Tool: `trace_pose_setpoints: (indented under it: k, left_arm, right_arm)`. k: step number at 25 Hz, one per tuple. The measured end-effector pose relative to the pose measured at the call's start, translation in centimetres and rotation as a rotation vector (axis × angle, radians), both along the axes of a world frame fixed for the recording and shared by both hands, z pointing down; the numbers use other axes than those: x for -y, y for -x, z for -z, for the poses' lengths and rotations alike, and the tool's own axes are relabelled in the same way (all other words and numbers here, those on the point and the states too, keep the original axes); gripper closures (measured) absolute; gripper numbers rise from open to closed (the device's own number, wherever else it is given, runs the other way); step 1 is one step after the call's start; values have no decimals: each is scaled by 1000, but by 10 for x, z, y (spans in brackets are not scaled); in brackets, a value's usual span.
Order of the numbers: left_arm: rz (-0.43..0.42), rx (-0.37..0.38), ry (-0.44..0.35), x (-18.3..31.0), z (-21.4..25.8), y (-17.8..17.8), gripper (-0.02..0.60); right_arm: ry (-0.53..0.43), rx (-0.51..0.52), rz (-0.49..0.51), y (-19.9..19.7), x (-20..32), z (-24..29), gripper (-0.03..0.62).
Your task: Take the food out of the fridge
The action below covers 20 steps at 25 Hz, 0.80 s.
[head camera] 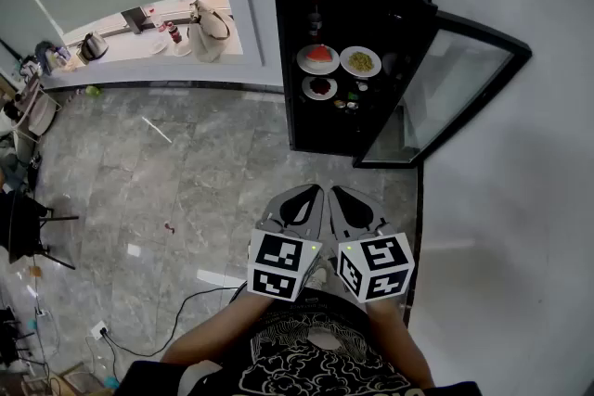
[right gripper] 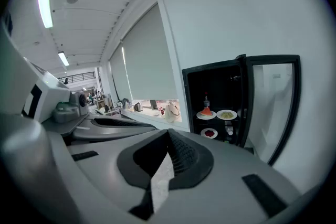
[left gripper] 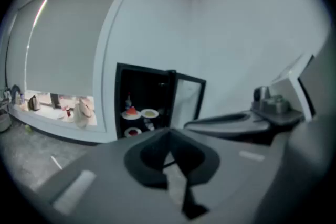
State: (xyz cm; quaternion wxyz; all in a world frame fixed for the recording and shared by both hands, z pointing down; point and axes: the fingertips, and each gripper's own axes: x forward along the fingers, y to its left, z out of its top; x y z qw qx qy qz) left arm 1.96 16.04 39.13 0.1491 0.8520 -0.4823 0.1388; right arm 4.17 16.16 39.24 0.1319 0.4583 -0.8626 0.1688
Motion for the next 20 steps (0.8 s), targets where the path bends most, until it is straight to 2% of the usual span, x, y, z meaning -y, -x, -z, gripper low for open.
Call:
trace_pose_setpoints:
  k: [12,20]
  left_arm:
    - [49,6,-2,22,-3,-22,581]
    - [57,2,22,47,-19,-17,581]
  right_arm:
    - [16,83,-5,-33,16,-3,592]
    - [39,107,13,-22,46,-16,592]
